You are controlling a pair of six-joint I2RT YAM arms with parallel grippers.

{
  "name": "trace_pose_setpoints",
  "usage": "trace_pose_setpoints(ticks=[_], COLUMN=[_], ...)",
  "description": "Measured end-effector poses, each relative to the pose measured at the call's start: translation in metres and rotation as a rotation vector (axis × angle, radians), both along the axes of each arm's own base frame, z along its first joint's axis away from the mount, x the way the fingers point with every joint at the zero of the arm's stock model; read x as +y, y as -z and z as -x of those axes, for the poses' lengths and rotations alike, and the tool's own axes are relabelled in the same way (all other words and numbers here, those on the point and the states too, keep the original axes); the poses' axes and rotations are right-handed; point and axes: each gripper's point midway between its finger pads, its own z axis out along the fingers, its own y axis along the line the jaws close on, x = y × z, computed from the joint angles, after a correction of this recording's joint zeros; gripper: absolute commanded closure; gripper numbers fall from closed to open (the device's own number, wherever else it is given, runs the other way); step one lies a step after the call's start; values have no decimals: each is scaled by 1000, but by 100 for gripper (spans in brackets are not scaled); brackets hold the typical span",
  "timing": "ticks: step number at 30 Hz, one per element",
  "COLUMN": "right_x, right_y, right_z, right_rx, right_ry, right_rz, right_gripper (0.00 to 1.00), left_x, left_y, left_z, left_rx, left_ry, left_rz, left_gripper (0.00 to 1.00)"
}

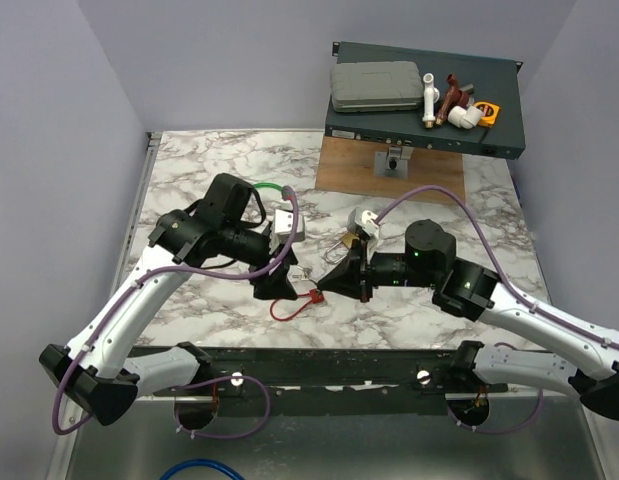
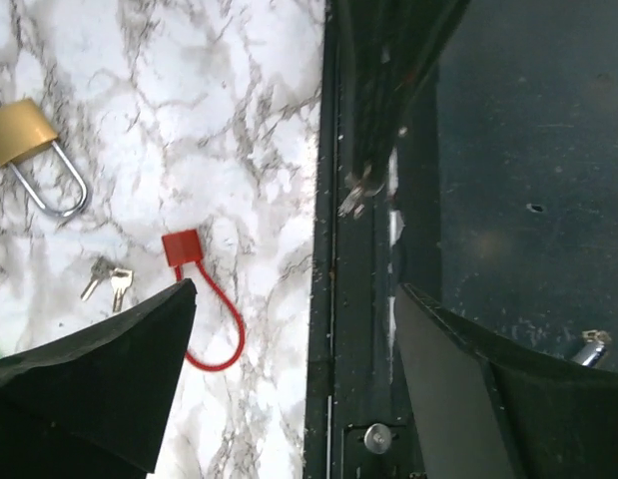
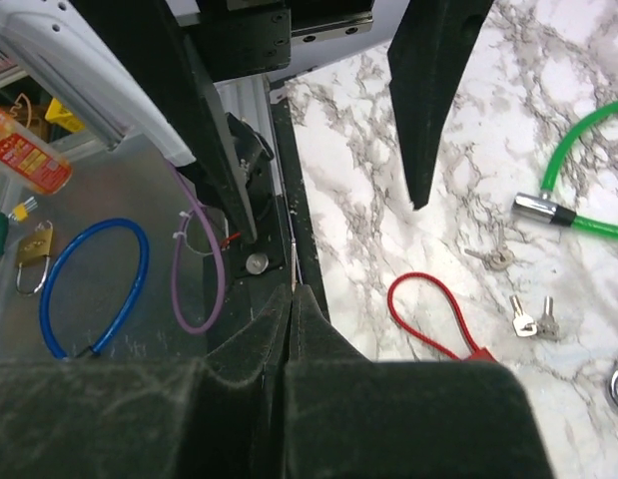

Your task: Unlock with the key

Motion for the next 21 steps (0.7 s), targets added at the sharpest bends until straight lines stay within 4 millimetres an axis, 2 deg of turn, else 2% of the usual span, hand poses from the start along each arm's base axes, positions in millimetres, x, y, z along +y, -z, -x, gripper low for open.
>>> trace_pose_setpoints(ticks=[4, 9, 12, 15, 21], right_x=[-18, -47, -63, -72, -81], right_y=[10, 22, 13, 5, -20], right_z=[2, 10, 14, 15, 10], right_rx=[19, 79, 91, 97, 83], right_ry=[48, 123, 171, 208, 265], right_rz=[28, 68, 48, 35, 2], right_gripper=[99, 99, 99, 99, 99], left_x=[1, -5, -11, -23, -42], left_y=[28, 95, 131, 151, 195], left_z=[-13, -36, -38, -42, -70], left_rx=[34, 120, 140, 123, 67], left_ry=[-52, -130, -149, -153, -225], left_rz=[-76, -221, -296, -334, -420], left_gripper=[17, 14, 14, 14, 17])
